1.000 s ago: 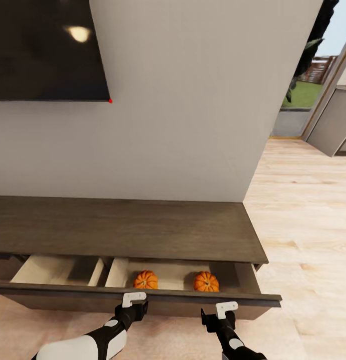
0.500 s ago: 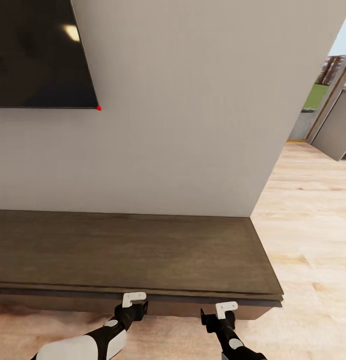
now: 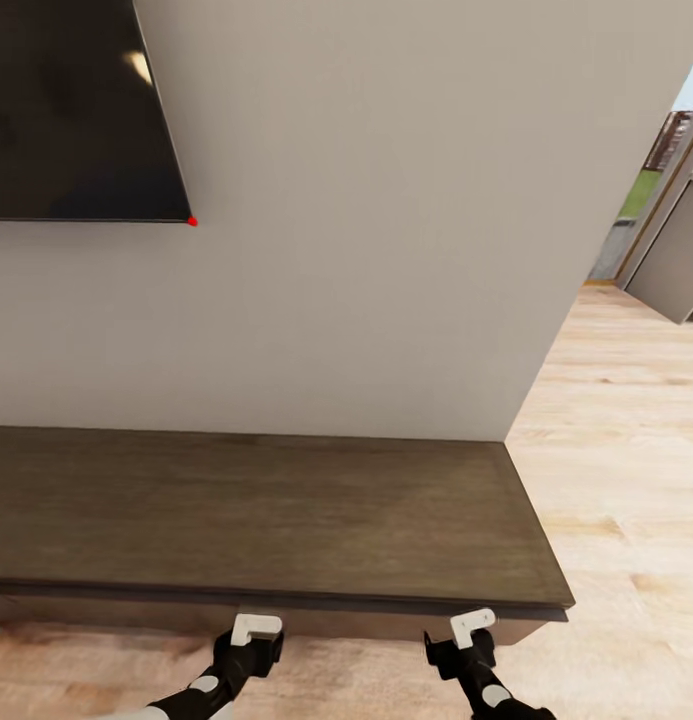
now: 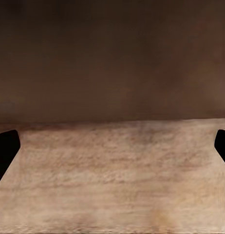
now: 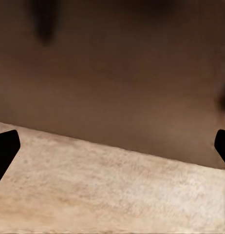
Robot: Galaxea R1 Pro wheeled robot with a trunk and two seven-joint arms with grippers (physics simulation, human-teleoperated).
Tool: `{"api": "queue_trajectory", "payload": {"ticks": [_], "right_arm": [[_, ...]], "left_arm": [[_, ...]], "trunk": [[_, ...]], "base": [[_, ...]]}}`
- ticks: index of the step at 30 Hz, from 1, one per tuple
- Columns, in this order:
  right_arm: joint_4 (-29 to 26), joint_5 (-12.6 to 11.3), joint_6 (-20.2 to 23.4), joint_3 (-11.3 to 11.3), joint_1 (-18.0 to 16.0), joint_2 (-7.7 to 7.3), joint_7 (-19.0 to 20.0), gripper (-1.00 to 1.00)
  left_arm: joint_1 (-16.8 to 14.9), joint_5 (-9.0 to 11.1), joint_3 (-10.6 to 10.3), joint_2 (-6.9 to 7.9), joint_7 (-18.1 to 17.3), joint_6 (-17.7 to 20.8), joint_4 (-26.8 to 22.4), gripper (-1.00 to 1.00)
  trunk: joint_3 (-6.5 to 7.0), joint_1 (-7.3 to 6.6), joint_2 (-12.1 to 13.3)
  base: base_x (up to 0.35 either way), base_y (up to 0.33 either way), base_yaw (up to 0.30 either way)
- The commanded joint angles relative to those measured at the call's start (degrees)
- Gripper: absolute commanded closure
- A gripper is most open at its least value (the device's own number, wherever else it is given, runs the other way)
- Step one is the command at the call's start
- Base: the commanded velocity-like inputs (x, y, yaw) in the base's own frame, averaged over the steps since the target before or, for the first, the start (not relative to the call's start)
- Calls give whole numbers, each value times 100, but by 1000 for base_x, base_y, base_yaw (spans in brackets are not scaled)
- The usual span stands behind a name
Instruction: Place each of the two pumpkins and all three candles from the living room inside a cabinet in the living room (use any cabinet), then make sure every cabinet is closed, and position the cauldron so it is next to a table in the living room.
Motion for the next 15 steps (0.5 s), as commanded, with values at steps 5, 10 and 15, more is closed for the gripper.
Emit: {"api": "queue_trajectory", "payload": {"ticks": [5,10,15], "right_arm": [[162,-169,0,-174,3,-81,0,-100],[246,-242,0,-340,50,-83,0,-100],[456,-235,38,-406,97,-142,0,-100]], "left_arm": [[24,111,161,2,4,161,-118,-100],[32,105,318,20,16,321,-267,-100],[66,107,388,407,14,429,-590,-100]], "trunk": [[90,-110,202],[180,-220,402],[270,-330,603]], "base": [[0,0,0],[0,0,0],[0,0,0]]}}
